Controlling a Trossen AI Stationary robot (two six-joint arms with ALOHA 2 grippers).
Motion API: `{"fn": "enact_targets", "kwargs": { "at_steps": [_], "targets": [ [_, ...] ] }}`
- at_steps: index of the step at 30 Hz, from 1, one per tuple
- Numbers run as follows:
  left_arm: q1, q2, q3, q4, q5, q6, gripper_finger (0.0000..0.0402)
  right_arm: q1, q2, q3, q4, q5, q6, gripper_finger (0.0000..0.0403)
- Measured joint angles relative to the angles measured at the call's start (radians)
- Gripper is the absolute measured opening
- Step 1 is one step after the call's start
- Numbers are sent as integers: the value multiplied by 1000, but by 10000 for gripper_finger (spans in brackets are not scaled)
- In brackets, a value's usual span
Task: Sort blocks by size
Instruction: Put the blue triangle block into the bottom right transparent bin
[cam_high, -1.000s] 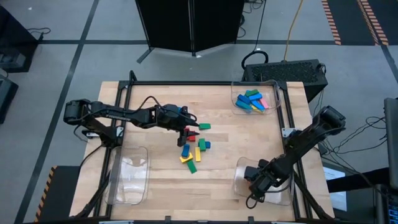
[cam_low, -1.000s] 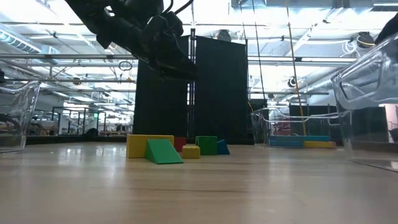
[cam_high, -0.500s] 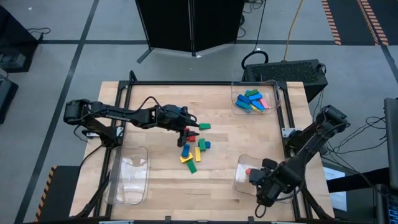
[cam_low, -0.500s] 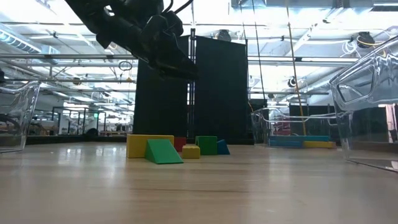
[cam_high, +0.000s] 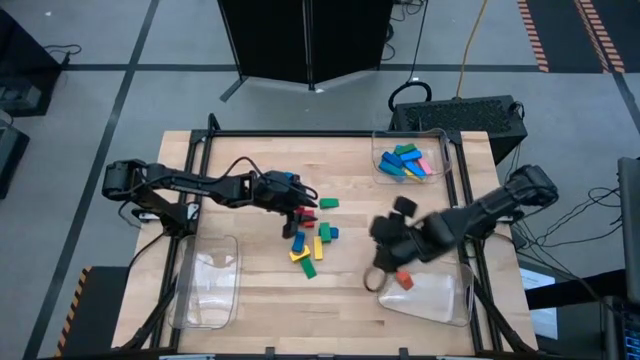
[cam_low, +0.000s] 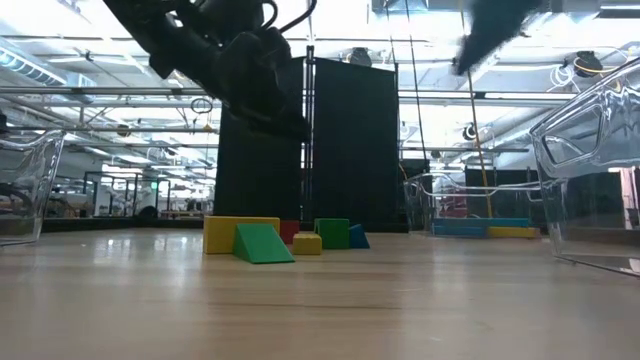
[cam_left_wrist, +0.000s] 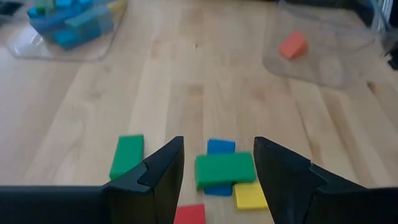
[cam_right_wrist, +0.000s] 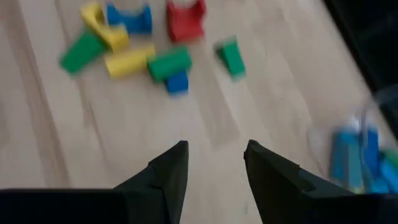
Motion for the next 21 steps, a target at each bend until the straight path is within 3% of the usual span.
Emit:
{"fn": "enact_targets", "kwargs": {
  "at_steps": [4, 9, 15, 21],
  "targets": [
    [0, 0, -20, -12, 1, 41, 194, -107, 12, 0, 179, -40, -245, 164],
    [3, 0, -49, -4, 2, 108, 194, -215, 60, 0, 286, -147, -430, 206],
    [27, 0, -106, 34, 8, 151, 194, -296, 196, 0, 364, -227, -540, 258],
    [49, 0, -171, 112, 11, 171, 194, -353, 312, 0, 398, -335, -609, 278]
  ]
}}
